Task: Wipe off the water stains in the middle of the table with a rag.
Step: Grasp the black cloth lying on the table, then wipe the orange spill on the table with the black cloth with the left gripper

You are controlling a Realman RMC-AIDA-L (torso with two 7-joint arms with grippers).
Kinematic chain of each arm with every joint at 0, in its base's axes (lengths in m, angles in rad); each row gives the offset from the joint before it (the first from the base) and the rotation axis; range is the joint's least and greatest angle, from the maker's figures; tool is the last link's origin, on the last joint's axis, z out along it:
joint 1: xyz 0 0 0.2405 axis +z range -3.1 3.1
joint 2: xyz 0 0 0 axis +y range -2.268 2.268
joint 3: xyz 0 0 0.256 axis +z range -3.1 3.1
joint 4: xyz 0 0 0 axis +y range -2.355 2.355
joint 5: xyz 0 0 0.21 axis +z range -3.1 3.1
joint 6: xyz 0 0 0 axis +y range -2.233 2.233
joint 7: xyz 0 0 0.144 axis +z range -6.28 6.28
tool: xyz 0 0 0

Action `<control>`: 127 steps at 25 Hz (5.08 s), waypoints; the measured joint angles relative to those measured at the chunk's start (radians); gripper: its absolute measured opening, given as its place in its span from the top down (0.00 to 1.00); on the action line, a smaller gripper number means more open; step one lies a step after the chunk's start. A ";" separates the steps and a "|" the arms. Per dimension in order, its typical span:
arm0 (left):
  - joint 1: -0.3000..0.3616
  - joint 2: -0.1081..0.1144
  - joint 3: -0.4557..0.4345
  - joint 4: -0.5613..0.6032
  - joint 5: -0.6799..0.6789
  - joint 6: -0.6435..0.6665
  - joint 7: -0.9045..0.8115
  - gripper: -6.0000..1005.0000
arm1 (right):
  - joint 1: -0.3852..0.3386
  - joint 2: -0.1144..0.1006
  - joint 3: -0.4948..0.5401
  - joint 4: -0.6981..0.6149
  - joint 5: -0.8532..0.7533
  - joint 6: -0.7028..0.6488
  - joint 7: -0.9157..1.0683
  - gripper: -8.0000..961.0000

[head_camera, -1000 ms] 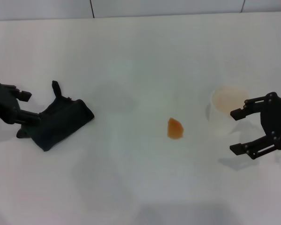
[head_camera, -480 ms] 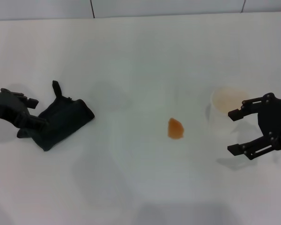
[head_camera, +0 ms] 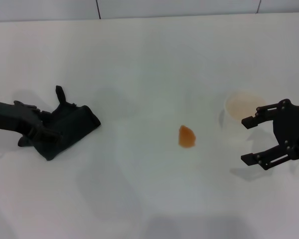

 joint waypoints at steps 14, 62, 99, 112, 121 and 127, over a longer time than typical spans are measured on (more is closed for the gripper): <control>0.006 0.000 0.001 -0.018 0.000 -0.022 -0.002 0.16 | -0.007 0.000 0.000 0.000 0.006 0.011 0.000 0.11; -0.307 -0.014 0.067 -0.196 -0.016 -0.012 -0.146 0.91 | -0.027 0.001 -0.008 0.081 0.018 0.050 -0.069 0.12; -0.438 -0.026 0.712 -0.387 -0.385 -0.208 -0.244 0.91 | -0.014 -0.007 0.006 0.073 -0.019 0.027 -0.020 0.12; -0.430 -0.014 0.702 -0.387 -0.285 -0.353 -0.394 0.91 | -0.017 -0.002 -0.002 0.080 -0.017 0.035 -0.020 0.12; -0.424 -0.020 0.708 -0.351 -0.287 -0.302 -0.364 0.91 | -0.015 -0.002 -0.002 0.099 -0.017 0.035 -0.020 0.12; -0.426 -0.027 0.752 -0.349 -0.335 -0.226 -0.313 0.91 | -0.014 -0.001 -0.001 0.099 -0.013 0.040 -0.020 0.12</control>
